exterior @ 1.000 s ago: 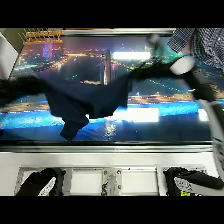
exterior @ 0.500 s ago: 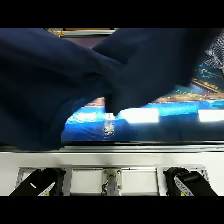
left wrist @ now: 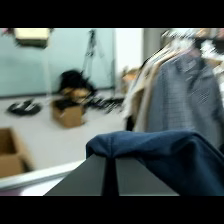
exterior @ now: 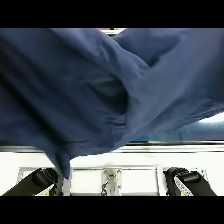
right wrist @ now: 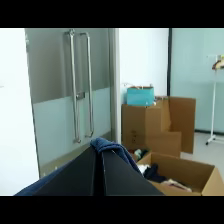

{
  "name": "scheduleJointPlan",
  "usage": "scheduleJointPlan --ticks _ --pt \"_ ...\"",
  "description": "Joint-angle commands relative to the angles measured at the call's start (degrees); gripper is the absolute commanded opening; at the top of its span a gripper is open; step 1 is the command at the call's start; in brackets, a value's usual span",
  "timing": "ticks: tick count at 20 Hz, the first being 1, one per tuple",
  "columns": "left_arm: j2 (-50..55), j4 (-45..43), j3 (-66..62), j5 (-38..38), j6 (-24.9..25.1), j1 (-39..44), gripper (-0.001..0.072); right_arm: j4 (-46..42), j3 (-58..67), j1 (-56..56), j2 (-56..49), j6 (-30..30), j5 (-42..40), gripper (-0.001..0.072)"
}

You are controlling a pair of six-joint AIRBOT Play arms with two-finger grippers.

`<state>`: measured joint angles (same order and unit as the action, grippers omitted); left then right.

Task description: Fold the clothes and pants, and hang the long-sleeved shirts on hangers.

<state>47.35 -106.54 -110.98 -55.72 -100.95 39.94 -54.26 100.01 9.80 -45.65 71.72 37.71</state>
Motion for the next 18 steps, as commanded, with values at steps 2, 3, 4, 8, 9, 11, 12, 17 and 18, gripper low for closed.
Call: scheduleJointPlan --ticks 2,3,4,8,9,11,12,17,18 --pt "12.02 -1.49 -0.26 -5.88 -0.04 -13.94 0.0007 -0.76 0.04 -0.02 -7.65 0.04 -0.22 0.0016" --pt "14.95 0.7 1.53 -4.83 -0.02 -17.99 0.0008 -2.03 0.04 -0.02 -10.4 0.04 -0.24 0.0015" --pt "17.77 3.96 3.37 -3.1 -0.02 -21.51 0.0008 -3.41 0.04 -0.02 -13.22 0.07 -0.24 0.0016" --pt "30.91 21.0 10.19 8.83 0.22 -32.0 0.0009 -9.81 0.04 -0.09 -27.54 0.09 -3.52 0.0017" --pt "33.83 23.52 10.34 10.21 0.2 -33.14 0.0213 -11.06 0.04 -0.22 -31.1 0.07 -5.44 0.0044" --pt "39.12 27.45 8.55 9.2 0.17 -34.71 0.0682 -11.3 0.04 -1.49 -36.35 0.09 -8.02 0.0436" --pt "41.07 26.99 7.08 6.71 0.22 -35.28 0.0682 -11.3 0.04 -2.45 -37.9 0.09 -7.61 0.0543" --pt "42.1 18.91 7.17 -12.26 3.67 -38.32 0.0681 -11.23 -0.15 -8.76 -35.69 0.22 8.04 0.0409" --pt "40.28 18.08 11.08 -13.88 4.92 -38.82 0.068 -11.58 -1.01 -10.14 -34.45 -0.11 12.68 0.0391"
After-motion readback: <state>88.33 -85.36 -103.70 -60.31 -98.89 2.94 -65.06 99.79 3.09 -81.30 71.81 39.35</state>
